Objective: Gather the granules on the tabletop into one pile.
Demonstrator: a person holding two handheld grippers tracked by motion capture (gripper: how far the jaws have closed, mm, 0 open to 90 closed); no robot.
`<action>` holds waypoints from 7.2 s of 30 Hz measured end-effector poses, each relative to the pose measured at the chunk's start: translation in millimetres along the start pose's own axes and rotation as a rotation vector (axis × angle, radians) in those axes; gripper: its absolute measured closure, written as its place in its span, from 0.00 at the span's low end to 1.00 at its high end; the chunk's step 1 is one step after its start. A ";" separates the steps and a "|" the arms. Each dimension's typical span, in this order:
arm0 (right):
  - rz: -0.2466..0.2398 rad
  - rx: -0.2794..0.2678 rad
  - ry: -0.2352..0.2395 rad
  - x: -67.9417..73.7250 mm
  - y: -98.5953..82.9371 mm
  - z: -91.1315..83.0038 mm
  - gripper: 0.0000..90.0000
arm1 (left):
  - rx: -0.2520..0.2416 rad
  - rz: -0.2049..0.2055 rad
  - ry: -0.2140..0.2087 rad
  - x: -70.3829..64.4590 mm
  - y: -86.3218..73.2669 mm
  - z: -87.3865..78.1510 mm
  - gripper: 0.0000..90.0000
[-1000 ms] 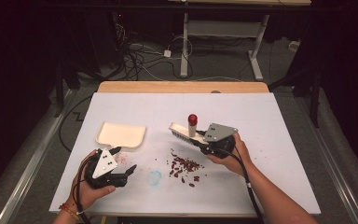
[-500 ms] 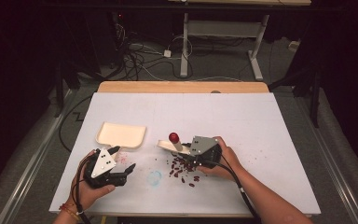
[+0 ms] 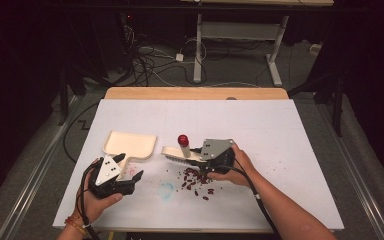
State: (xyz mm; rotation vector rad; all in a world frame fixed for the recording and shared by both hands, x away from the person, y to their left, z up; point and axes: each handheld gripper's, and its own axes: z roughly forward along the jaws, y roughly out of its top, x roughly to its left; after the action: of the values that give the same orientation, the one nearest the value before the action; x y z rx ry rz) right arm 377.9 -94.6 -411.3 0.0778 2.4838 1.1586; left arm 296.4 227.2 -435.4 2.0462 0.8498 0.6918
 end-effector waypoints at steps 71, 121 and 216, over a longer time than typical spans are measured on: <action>0.500 -0.054 -0.095 79.6 0.0 -23.0 0.75 | -0.031 -0.029 0.096 9.8 0.2 -13.0 0.23; 0.507 -0.069 -0.322 52.5 -20.7 -86.3 0.75 | 0.040 0.087 0.062 -4.1 1.9 0.0 0.23; 0.177 -0.240 0.139 11.4 -48.0 -36.0 0.75 | 0.089 0.140 0.021 -13.7 5.1 11.6 0.23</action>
State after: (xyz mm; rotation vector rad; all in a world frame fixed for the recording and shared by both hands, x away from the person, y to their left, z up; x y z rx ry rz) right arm 359.5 -149.7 -430.1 0.1574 2.4749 1.5770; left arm 297.7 209.1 -439.7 2.1976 0.7669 0.7651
